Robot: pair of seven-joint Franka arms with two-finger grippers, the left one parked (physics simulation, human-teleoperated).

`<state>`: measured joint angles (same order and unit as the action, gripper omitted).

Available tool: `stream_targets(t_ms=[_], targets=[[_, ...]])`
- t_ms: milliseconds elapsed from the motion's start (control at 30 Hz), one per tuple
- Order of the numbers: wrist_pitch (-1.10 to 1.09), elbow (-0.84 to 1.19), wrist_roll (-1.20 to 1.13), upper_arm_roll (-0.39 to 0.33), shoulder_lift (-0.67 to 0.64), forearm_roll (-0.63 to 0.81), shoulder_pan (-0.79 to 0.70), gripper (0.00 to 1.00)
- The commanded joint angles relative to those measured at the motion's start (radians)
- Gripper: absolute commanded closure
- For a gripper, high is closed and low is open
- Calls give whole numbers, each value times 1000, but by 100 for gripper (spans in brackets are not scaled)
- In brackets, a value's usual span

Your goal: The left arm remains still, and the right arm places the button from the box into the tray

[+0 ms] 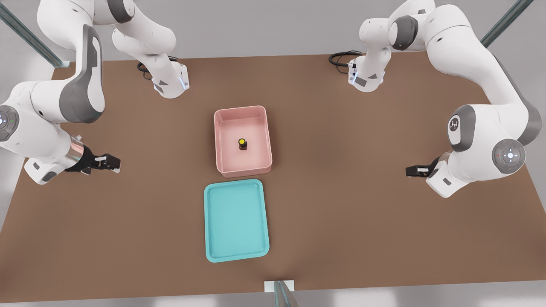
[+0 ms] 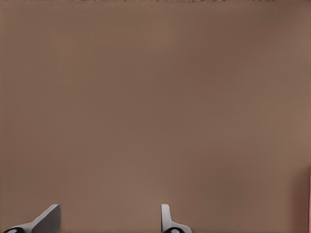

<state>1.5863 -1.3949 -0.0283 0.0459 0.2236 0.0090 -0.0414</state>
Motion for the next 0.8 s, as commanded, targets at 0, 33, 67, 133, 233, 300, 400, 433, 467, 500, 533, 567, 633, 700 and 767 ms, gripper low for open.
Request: stream_targets(t_ms=[0, 33, 67, 133, 233, 300, 400, 433, 467, 500, 533, 567, 633, 700, 767], targets=[[17, 0, 44, 0, -1, 0, 0, 0], [15, 0, 44, 2, -1, -1, 3, 0], [9, 16, 44, 57, -3, 23, 26, 0], [1, 57, 344, 210, -12, -93, 221, 0], [-31, 42, 633, 299, 26, -18, 397, 0], [1, 14, 835, 333, 88, 10, 526, 0], [357, -415, 1179, 166, -56, 152, 828, 0], [425, -501, 1186, 166, -70, 152, 882, 0], [498, -618, 1202, 95, -104, 154, 929, 0], [500, -639, 1168, 35, -99, 154, 956, 0], [511, -670, 1085, -6, -95, 154, 966, 0], [650, -759, 1076, -17, -96, 152, 980, 0], [730, -774, 1081, -18, -76, 152, 993, 0], [796, -771, 956, -64, -32, 144, 994, 0], [817, -780, 854, -75, -16, 144, 1000, 0]])
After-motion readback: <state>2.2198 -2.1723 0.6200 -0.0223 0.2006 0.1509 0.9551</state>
